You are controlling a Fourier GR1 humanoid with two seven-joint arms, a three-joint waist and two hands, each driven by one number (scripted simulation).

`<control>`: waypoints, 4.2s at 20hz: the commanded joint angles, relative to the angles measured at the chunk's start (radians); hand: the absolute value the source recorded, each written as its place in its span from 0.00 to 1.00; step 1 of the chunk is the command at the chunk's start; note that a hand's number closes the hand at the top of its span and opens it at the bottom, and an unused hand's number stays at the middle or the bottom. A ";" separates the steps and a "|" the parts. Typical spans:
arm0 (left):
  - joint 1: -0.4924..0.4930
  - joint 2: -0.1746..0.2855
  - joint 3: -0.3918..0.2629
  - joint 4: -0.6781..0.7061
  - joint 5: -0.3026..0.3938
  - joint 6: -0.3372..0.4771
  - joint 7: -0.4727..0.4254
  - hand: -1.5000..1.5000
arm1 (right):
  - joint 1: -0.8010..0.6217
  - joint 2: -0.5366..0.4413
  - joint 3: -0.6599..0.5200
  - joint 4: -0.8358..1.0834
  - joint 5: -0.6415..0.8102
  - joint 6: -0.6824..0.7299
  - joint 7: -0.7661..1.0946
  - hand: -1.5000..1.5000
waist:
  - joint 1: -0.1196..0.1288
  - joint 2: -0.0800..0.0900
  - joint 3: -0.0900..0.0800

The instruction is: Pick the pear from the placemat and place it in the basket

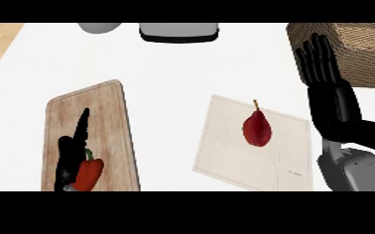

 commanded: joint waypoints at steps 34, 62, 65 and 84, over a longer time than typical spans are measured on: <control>0.114 0.052 0.021 0.017 0.140 -0.233 0.129 0.50 | -0.706 -0.492 0.255 0.040 0.201 0.757 0.900 0.00 | -0.025 -0.027 -0.006; 0.050 0.054 0.052 0.025 0.137 -0.298 0.160 0.50 | -0.506 -0.436 0.262 -0.098 0.182 0.770 1.006 0.00 | 0.004 -0.010 -0.003; 0.044 0.032 0.049 0.074 0.113 -0.288 0.117 0.50 | -0.498 -0.427 0.282 -0.042 0.249 0.790 0.967 0.00 | 0.006 -0.007 -0.003; 0.057 0.049 0.095 0.036 0.119 -0.318 0.153 0.50 | -0.239 -0.299 0.376 -0.009 0.591 0.641 0.776 0.00 | 0.000 -0.011 -0.002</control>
